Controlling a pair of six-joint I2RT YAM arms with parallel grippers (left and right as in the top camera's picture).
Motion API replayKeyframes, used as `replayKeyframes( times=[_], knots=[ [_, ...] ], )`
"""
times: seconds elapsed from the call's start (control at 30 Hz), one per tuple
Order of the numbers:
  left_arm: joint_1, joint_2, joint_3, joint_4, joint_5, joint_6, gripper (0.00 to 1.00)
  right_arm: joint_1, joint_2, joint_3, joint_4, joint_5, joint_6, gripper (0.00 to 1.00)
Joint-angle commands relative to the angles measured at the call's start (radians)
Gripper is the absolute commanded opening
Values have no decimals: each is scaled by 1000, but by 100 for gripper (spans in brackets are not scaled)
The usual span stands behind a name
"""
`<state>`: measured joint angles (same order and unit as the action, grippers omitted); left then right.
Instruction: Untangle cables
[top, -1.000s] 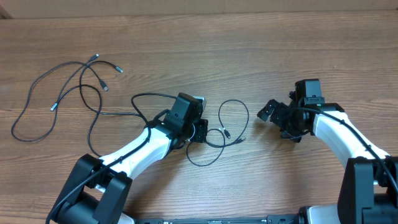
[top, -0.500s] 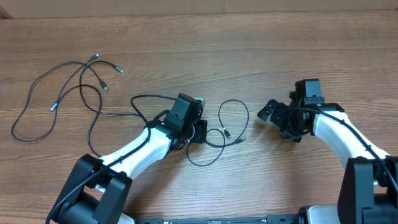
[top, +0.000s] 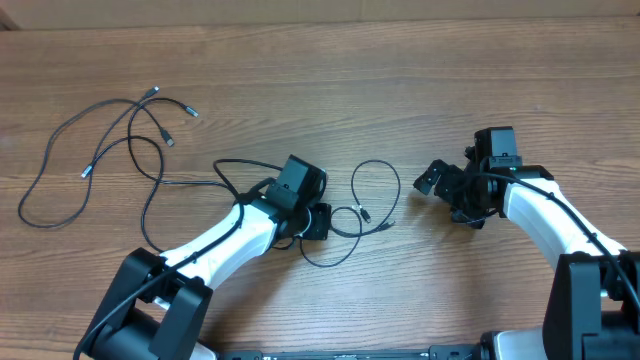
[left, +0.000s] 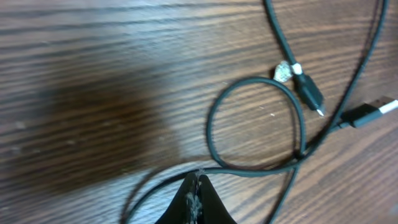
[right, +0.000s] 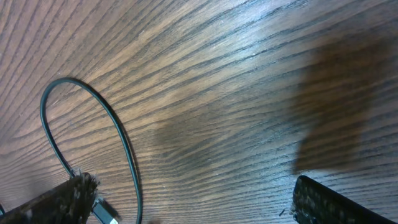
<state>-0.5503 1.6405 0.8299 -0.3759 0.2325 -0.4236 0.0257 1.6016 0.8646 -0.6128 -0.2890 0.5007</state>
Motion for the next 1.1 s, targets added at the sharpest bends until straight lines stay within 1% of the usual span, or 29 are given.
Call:
replayKeyframes(
  times=[0.0,0.07,0.2,0.33,0.43,0.53,0.63,0.77,0.87,1.07],
  knots=[
    [-40,8,32,-2,31,-19,4,-2,-4,6,5,-3,-1,100],
    [-67,8,45,-2,29,-21,4,-2,-4,6,5,-3,-1,100],
    [-136,8,66,-8,9,-65,4,-2,-4,6,5,-3,-1,100],
    [-196,8,69,-16,-61,-123,4,-2,-4,6,5,-3,-1,100],
    [-225,8,69,2,-75,-130,4,-2,-4,6,5,-3,-1,100],
    [-241,8,69,34,-44,-131,4,-2,-4,6,5,-3,-1,100],
    [-242,8,69,103,-42,-157,4,-2,-4,6,5,-3,-1,100],
    [-242,9,69,167,-95,-221,4,-2,-4,6,5,-3,-1,100],
    [-242,9,69,174,-134,-229,4,-2,-4,6,5,-3,-1,100],
    [-245,22,69,143,-128,-232,4,-2,-4,6,5,-3,-1,100]
  ],
)
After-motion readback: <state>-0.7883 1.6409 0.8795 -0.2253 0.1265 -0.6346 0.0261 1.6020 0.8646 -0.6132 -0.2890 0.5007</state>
